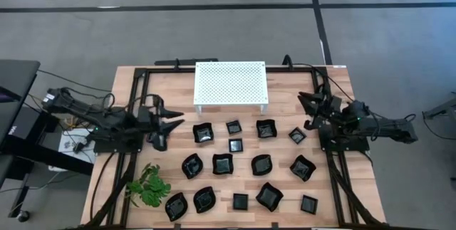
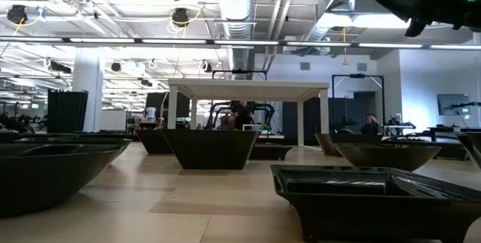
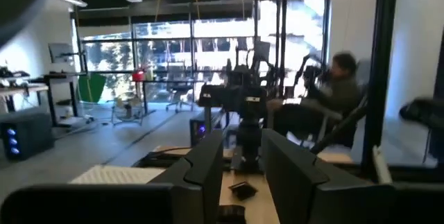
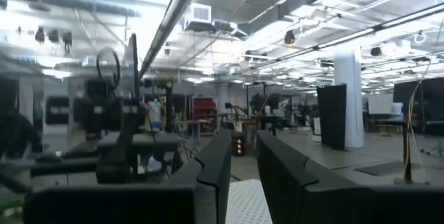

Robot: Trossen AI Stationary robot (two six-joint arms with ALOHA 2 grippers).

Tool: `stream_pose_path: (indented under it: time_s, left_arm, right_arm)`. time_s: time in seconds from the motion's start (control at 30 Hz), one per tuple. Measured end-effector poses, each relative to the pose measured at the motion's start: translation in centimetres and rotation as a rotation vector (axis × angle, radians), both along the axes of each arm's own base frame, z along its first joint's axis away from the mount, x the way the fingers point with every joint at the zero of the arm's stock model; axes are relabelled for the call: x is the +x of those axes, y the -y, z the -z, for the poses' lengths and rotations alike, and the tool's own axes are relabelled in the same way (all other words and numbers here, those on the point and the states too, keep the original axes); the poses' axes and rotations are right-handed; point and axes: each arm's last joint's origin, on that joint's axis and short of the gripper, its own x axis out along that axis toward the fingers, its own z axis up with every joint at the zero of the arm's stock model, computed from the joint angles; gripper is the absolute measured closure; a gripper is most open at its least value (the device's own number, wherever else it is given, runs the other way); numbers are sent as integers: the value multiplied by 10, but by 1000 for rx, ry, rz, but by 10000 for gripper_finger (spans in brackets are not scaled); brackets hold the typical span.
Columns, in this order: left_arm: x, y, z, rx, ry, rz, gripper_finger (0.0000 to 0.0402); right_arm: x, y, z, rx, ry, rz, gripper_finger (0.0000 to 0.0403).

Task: Pick & Place Mini shaped plates
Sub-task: Put the distorted square plate on the shelf

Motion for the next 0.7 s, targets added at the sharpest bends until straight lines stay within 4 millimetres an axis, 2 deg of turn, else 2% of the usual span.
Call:
stream_pose_path:
  time_s: [0.1,0.17,0.3,0.47,0.7]
  left_arm:
    - [18,6,-10,11,-105,-34,300]
    - [29,10,-5,-11,-223,-60,294]
    - [47,17,20,-61,-410,-97,265]
    - [68,27,56,-106,-555,-114,226]
    - [90,36,107,-123,-735,-168,223]
  right_arm:
    - [7,-1,0,-24,-22,-51,337]
    - [13,-2,2,-5,-39,-100,336]
    - [27,-1,5,46,-129,-142,322]
    - [47,-1,13,95,-270,-170,282]
    - [64,0,28,151,-414,-177,237]
